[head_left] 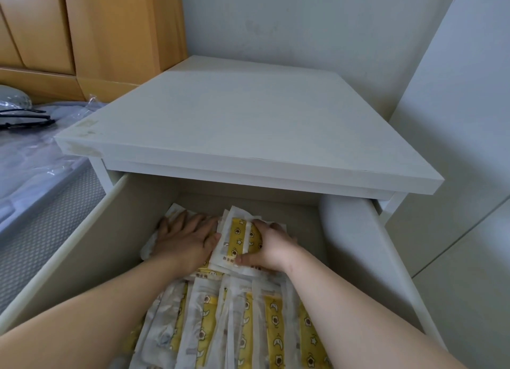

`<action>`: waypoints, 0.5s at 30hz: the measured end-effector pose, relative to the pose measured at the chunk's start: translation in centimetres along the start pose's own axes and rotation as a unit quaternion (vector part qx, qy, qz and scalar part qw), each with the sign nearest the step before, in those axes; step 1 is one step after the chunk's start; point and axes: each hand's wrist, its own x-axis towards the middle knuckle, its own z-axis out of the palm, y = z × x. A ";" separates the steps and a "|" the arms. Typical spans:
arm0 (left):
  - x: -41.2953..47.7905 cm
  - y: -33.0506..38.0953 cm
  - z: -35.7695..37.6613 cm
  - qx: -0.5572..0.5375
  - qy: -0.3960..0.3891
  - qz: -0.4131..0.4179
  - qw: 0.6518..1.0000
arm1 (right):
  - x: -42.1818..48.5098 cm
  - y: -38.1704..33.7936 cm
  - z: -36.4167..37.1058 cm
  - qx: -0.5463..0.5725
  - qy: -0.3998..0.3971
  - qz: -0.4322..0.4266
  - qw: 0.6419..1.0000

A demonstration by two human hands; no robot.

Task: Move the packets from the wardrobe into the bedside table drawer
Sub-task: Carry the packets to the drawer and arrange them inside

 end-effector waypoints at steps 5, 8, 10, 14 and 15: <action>0.0 -0.3 0.3 0.016 0.045 -0.007 0.999 | 0.3 -0.6 0.2 -0.026 -0.002 -0.005 1.000; 0.3 -0.3 0.3 0.011 0.049 -0.005 0.999 | 0.2 -0.1 0.2 -0.018 0.007 0.009 1.000; 0.5 -0.3 0.3 -0.006 0.049 -0.002 0.999 | 0.1 0.3 0.1 -0.014 0.011 0.026 1.000; 0.2 0.0 -0.5 -0.075 0.085 -0.018 0.993 | -1.0 0.1 -0.2 0.003 0.019 0.036 0.999; -0.1 0.1 -0.9 -0.088 0.090 -0.026 0.992 | -1.3 0.0 -0.2 0.017 0.025 0.039 0.999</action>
